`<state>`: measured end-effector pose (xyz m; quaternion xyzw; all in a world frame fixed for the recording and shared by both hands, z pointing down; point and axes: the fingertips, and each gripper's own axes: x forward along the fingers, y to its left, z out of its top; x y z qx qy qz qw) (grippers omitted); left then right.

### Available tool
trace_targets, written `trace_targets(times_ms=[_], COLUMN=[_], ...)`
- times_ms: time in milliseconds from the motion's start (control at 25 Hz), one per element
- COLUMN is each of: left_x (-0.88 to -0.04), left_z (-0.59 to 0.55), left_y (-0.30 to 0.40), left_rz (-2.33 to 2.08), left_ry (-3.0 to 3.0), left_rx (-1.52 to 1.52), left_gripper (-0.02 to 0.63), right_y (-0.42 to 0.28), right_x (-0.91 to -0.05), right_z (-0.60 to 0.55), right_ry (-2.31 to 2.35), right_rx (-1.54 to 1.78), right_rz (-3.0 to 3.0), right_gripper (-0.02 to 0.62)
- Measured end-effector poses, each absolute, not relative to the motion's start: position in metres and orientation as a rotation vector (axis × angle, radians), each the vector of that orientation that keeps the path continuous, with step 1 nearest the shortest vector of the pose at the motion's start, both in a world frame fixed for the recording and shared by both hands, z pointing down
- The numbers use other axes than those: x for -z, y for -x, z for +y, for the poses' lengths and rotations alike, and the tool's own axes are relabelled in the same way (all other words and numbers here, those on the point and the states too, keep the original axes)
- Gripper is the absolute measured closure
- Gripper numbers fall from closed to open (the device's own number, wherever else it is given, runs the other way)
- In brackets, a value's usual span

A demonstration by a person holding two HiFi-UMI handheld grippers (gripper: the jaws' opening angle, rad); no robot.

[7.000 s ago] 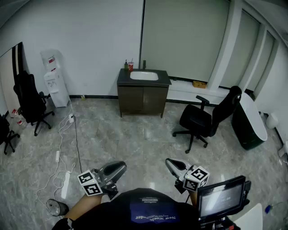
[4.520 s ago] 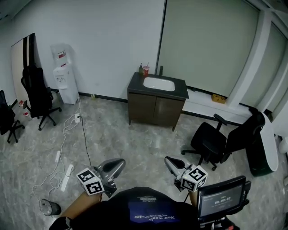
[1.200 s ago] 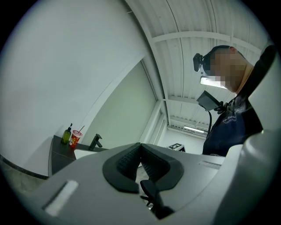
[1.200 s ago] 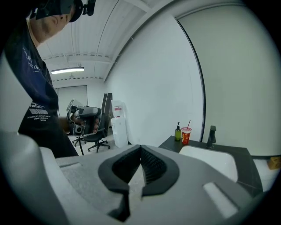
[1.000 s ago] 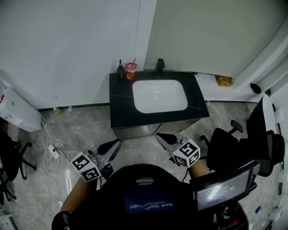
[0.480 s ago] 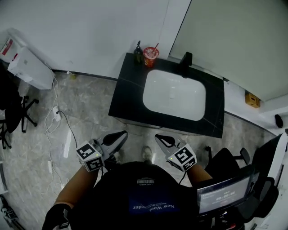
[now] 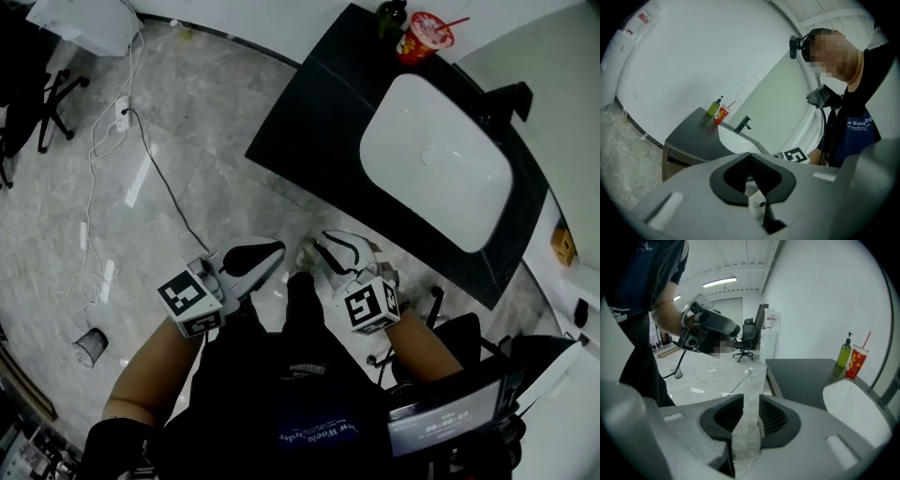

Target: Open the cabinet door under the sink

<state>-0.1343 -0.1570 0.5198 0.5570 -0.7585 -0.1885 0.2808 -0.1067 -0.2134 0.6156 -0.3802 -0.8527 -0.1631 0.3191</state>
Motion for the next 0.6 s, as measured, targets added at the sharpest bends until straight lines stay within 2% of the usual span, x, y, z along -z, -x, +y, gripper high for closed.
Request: trace_targets(times_ms=[200,600], left_x=[-0.566,-0.625], left_z=[-0.132,-0.078], left_y=[0.14,0.114], left_rz=[-2.027,-1.953], left_ry=[-1.511,-1.532], left_rx=[0.531,0.548], left_gripper=[0.606,0.606], right_y=[0.128,0.148], right_x=[-0.671,-0.735], right_z=[-0.201,-0.194], right_ry=[0.872,0.542], right_rx=[0.596,1.149], right_rz=[-2.265,-2.309], right_gripper=[0.44,0.324])
